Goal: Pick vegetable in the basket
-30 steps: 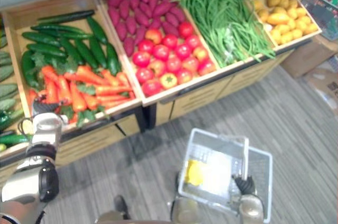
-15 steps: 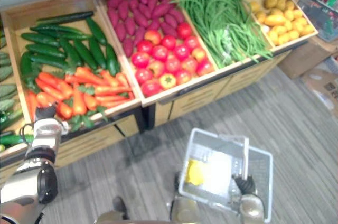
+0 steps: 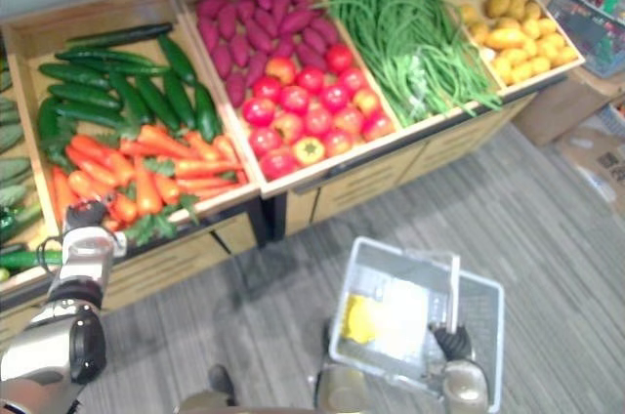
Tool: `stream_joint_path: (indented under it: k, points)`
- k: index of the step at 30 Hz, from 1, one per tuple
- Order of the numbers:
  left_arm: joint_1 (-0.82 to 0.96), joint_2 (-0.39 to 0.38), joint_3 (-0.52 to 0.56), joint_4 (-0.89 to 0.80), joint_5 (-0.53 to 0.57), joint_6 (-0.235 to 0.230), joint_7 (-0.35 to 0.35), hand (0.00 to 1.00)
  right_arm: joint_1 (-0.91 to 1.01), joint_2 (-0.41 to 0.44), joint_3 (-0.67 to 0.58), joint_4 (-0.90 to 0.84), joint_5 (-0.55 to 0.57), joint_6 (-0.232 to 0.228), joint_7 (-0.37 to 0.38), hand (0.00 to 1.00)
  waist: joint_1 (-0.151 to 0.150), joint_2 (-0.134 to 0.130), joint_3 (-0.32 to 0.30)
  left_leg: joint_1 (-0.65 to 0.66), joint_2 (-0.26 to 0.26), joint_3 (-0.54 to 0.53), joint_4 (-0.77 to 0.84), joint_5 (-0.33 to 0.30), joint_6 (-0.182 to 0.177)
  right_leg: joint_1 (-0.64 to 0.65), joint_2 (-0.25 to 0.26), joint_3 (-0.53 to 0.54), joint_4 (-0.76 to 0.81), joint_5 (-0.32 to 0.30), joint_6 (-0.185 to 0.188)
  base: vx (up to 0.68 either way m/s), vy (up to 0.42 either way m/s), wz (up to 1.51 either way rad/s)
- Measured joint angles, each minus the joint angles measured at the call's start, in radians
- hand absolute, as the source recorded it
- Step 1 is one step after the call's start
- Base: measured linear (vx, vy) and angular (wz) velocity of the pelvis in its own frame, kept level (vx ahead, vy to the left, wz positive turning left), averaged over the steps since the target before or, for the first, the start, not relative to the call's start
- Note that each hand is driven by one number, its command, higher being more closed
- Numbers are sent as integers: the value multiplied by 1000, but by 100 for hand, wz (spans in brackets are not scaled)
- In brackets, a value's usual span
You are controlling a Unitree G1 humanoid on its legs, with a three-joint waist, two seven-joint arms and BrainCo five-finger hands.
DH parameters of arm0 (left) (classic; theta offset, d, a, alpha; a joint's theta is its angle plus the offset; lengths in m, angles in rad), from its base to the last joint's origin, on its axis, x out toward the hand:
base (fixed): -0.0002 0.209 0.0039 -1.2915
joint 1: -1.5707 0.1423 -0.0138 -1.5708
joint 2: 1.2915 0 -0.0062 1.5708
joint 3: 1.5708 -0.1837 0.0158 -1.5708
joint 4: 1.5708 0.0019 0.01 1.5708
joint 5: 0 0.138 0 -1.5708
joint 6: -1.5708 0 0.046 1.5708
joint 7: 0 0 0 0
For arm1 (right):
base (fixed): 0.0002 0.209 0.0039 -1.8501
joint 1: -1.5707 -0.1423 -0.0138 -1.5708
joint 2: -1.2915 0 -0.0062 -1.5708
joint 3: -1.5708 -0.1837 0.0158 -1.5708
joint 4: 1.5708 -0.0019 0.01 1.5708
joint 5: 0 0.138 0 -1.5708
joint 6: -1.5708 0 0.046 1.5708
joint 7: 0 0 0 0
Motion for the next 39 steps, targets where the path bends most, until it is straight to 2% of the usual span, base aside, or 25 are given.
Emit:
stream_joint_path:
  k: [12,13,18,39]
  points:
    - [0,-24,-3,-8,-6,-17,-14,0,-2,0,2,0,0,0,1,100,-1,0,0,0,2,2,1,0,-1,-2,2,3,0,0,0,-3,-5,0]
    - [0,-26,-3,-8,-6,-18,-15,100,-2,0,2,0,0,0,1,100,-1,0,0,0,2,2,1,0,-1,-3,2,3,0,0,0,0,0,0]
    - [-4,-50,-8,-25,-83,-23,5,100,-4,0,12,-1,1,0,1,100,0,0,0,-1,1,1,0,0,0,-3,1,2,0,0,0,0,0,0]
    - [-22,-64,-59,-39,-84,-41,8,100,-3,24,12,-1,1,0,0,100,-3,-12,-7,9,0,1,-3,-1,-1,8,0,0,-4,1,0,0,0,0]
